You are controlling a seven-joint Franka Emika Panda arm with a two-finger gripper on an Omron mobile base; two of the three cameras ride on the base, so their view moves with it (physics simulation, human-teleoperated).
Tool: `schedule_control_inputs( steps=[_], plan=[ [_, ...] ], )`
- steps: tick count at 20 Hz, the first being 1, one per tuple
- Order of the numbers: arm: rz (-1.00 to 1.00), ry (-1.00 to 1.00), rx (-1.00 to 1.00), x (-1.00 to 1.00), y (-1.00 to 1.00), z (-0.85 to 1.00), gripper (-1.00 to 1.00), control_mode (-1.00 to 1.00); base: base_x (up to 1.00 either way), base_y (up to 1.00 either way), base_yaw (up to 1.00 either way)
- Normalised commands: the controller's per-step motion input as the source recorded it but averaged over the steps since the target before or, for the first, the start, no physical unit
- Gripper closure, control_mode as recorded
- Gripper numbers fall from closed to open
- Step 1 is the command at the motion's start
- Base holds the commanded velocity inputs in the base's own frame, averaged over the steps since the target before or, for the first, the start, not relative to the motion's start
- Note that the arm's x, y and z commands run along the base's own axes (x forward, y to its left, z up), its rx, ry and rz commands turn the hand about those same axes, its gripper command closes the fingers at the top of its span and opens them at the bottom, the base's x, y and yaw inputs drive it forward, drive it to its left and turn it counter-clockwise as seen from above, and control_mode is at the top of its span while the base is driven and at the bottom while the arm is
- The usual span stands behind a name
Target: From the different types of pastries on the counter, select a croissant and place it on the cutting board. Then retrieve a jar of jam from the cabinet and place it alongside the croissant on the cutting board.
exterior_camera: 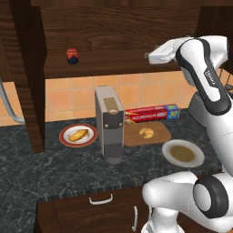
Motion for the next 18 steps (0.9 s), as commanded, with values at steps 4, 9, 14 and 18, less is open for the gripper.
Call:
schedule_control_inputs(
  steps=[4, 9, 14, 18],
  plan=[
    [-0.11, -0.35, -0.16, -0.08, 0.31, 0.26, -1.00, -1.00, 0.00, 0.00, 0.00],
    [-0.14, 0.05, -0.17, 0.22, 0.55, -0.01, -1.00, -1.00, 0.00, 0.00, 0.00],
    [-0.16, 0.07, -0.13, 0.36, 0.50, -0.04, -1.00, -1.00, 0.00, 0.00, 0.00],
    [-0.03, 0.00, 0.00, 0.29, 0.26, 0.00, -1.00, -1.00, 0.00, 0.00, 0.00]
  ],
)
